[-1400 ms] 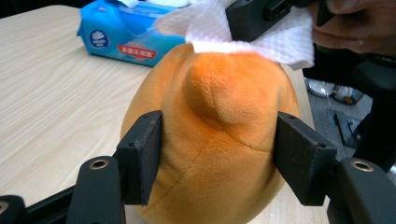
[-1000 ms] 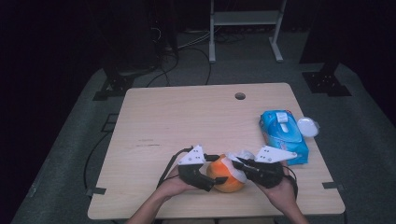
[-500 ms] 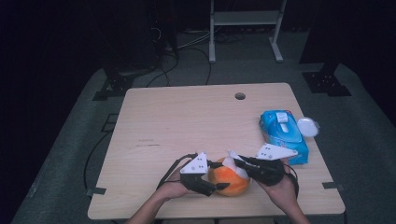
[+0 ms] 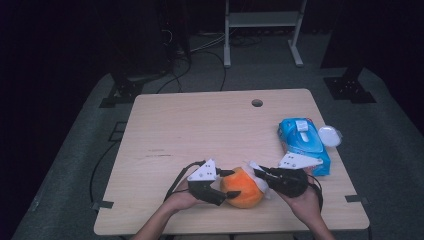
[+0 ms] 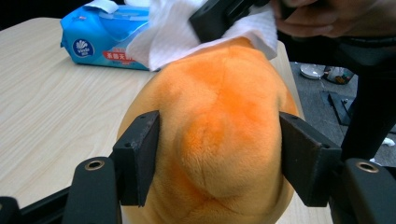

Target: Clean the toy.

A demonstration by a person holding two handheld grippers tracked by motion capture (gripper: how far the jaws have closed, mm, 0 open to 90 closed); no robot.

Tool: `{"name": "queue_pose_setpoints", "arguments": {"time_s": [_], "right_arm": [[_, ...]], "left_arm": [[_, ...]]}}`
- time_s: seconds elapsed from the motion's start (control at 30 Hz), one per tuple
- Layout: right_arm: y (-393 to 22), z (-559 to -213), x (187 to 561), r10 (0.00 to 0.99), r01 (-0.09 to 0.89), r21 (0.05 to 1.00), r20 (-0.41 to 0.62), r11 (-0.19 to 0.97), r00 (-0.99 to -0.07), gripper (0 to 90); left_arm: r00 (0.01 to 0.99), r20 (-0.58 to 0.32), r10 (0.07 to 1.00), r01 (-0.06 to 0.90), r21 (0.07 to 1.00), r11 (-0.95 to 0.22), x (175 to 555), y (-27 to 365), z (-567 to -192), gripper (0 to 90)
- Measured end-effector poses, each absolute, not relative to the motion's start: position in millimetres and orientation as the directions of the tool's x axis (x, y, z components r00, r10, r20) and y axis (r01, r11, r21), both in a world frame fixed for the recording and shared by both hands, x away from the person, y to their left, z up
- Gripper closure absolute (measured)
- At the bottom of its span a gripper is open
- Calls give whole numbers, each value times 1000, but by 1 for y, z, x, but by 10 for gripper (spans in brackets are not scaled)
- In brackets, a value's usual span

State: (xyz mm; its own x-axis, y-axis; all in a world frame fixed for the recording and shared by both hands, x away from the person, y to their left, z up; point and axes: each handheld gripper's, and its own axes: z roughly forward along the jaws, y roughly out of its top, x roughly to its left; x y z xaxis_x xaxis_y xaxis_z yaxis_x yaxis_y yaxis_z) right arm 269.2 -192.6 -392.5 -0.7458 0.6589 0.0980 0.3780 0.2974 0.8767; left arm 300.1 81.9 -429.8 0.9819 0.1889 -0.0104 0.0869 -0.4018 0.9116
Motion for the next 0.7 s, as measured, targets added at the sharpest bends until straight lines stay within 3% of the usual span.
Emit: {"name": "queue_pose_setpoints", "arguments": {"time_s": [0.3,0.57,0.7], "right_arm": [[-197,-395,273,652,398,881,147,255,-744,820],[-201,-393,271,682,388,879,105,277,-724,820],[-195,-386,266,646,366,891,116,267,-754,820]], "left_arm": [[963,-99,252,186,917,-352,314,93,-435,335],[944,-149,294,245,915,-321,319,99,-435,337],[922,-208,327,303,912,-275,325,102,-438,333]]}}
